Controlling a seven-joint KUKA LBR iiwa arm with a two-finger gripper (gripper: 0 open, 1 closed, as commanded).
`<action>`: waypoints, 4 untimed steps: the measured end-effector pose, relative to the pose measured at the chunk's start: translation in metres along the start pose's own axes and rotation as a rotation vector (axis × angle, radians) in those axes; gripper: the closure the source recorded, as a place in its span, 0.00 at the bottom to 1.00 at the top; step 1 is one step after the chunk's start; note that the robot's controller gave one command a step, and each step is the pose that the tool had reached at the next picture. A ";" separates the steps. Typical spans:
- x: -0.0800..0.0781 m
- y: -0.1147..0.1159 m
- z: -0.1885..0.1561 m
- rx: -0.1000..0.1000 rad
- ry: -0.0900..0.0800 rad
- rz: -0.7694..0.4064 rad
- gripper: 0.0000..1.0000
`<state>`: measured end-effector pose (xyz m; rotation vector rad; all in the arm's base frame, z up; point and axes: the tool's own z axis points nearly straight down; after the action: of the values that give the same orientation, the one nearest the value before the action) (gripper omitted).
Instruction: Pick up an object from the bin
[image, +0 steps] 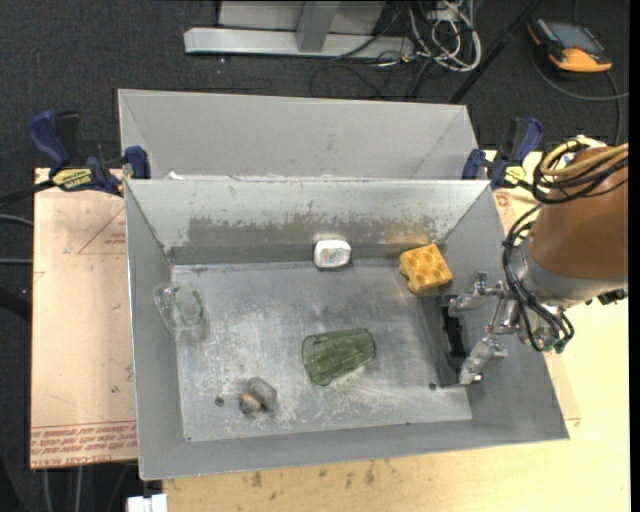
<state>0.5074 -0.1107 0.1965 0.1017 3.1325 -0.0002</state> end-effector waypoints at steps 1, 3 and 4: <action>-0.013 0.007 0.024 0.000 0.007 0.160 0.00; -0.039 -0.007 0.055 0.000 0.002 -0.039 0.00; -0.052 0.005 0.067 0.001 0.003 -0.173 0.00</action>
Offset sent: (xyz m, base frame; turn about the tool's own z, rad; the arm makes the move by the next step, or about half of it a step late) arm 0.0582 -0.0273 -0.0858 -0.2818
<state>0.5602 -0.1090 0.1296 -0.1690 3.1329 -0.0021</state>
